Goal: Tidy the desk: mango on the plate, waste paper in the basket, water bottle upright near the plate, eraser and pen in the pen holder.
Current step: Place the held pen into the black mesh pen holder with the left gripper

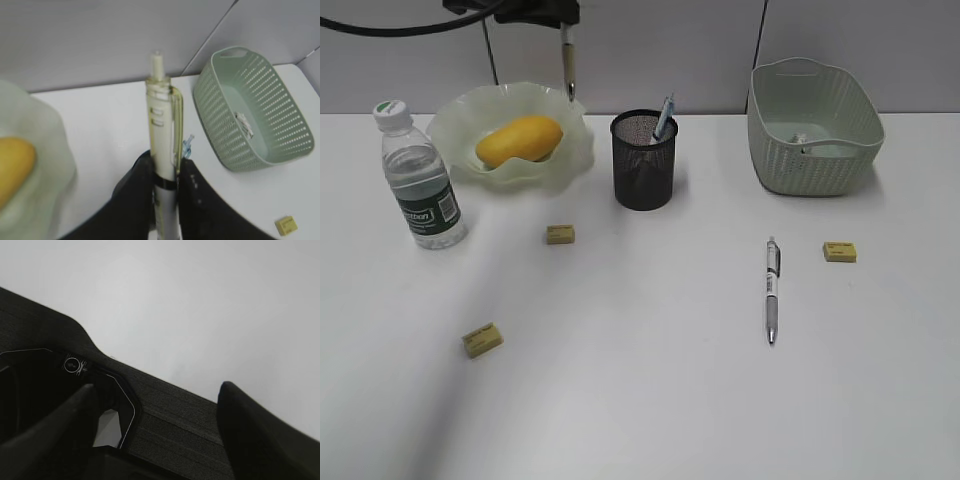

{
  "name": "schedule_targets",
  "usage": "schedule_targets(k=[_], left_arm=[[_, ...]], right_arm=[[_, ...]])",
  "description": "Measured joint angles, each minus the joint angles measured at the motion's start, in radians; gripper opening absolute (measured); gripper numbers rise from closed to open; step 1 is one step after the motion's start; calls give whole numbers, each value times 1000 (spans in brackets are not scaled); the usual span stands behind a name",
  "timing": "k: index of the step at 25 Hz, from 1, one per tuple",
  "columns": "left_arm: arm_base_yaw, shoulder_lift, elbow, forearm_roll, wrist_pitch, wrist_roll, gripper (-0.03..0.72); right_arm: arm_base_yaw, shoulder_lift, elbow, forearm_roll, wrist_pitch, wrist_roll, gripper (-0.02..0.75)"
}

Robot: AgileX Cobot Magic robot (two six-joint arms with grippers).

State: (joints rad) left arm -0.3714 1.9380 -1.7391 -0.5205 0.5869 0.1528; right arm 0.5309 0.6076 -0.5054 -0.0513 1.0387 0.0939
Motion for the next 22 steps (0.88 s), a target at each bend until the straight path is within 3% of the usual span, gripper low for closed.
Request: schedule_targets(k=[9, 22], left_arm=[[-112, 98, 0, 18, -347, 81, 118], [-156, 296, 0, 49, -597, 85, 118]], right_arm=[[0, 0, 0, 0, 0, 0, 582], [0, 0, 0, 0, 0, 0, 582]])
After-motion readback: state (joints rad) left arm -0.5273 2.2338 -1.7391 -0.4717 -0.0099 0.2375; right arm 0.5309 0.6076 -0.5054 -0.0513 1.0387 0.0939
